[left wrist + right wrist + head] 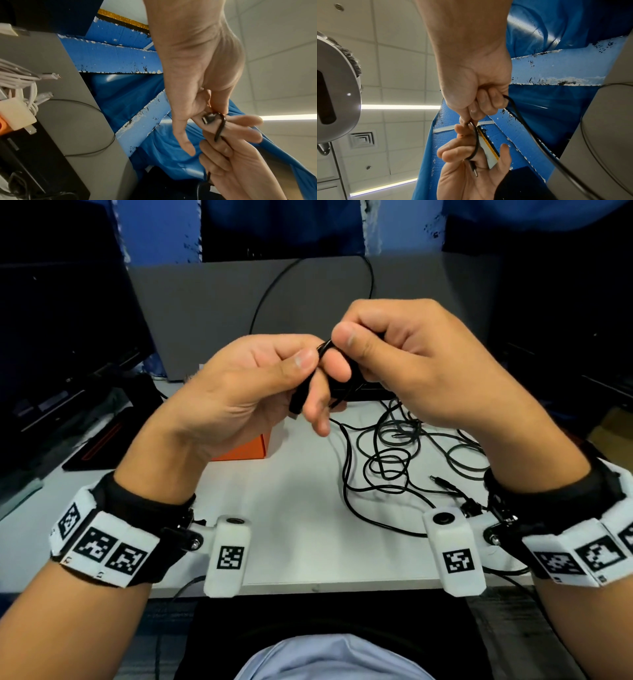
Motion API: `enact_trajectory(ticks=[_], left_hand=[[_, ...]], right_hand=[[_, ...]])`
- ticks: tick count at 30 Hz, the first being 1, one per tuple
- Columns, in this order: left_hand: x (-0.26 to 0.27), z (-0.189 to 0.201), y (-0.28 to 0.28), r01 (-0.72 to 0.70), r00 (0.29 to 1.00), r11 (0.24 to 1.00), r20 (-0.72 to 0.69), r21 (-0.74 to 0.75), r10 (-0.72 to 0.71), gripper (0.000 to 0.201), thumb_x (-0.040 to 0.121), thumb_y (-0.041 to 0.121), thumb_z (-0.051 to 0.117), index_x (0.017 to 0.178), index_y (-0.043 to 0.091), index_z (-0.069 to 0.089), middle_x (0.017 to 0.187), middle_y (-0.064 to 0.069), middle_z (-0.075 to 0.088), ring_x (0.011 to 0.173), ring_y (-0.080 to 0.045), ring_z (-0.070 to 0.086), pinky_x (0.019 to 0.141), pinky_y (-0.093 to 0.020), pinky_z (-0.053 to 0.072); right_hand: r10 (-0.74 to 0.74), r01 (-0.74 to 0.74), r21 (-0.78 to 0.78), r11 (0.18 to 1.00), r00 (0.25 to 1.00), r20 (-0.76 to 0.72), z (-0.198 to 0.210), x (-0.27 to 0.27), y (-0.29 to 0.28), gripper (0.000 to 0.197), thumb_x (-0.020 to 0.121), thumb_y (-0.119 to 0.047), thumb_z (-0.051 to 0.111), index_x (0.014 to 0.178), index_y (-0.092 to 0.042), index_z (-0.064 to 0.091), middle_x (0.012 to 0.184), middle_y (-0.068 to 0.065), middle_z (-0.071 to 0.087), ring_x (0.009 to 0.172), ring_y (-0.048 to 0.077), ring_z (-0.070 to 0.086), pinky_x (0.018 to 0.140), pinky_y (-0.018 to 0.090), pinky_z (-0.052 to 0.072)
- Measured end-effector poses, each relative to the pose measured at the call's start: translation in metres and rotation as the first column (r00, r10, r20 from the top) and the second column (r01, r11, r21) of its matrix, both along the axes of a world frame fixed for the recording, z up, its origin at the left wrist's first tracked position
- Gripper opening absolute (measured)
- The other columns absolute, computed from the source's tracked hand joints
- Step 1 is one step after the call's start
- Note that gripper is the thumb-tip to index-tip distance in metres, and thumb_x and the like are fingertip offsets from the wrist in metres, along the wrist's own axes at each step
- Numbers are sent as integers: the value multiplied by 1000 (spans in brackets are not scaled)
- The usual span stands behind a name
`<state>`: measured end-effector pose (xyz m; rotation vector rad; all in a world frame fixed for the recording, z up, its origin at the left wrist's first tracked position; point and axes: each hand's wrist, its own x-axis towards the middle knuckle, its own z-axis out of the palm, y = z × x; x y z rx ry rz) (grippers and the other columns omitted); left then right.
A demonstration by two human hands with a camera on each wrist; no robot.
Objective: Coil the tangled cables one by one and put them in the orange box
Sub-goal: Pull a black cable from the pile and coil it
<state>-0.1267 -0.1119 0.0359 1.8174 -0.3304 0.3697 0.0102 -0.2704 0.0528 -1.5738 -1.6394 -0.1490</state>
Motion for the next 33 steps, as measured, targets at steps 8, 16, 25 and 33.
enact_trajectory(ticks=[8,16,25,33], left_hand=[[1,3,-1,2,990,955,138,-298,41,31,109,17,28,102,14,59,77,7,71,93,-16,74,109,-56,44],[12,-3,0,-546,779,833,314,-83,542,28,111,17,38,122,5,62,102,-1,78,99,-20,75,91,-33,56],[1,3,-3,-430,902,763,203,483,380,31,111,20,42,96,10,67,78,3,72,70,-17,63,71,-28,50],[-3,3,0,-188,982,963,68,192,178,35,108,22,35,105,-1,62,61,4,43,61,-16,37,64,-30,34]], right_hand=[[47,-47,7,999,961,-273,-5,7,12,22,113,-22,42,119,-17,63,61,12,39,37,21,40,38,28,36],[48,-51,-437,898,999,-19,-18,-7,16,28,109,-30,49,90,-13,61,54,-14,41,50,5,40,52,17,32],[32,-41,-108,993,996,-82,2,5,-4,25,99,-36,66,93,-14,73,74,4,72,68,38,59,66,53,49],[42,-43,-7,999,993,-114,-1,1,2,21,108,-29,55,108,-13,67,67,-10,65,53,7,47,56,14,32]])
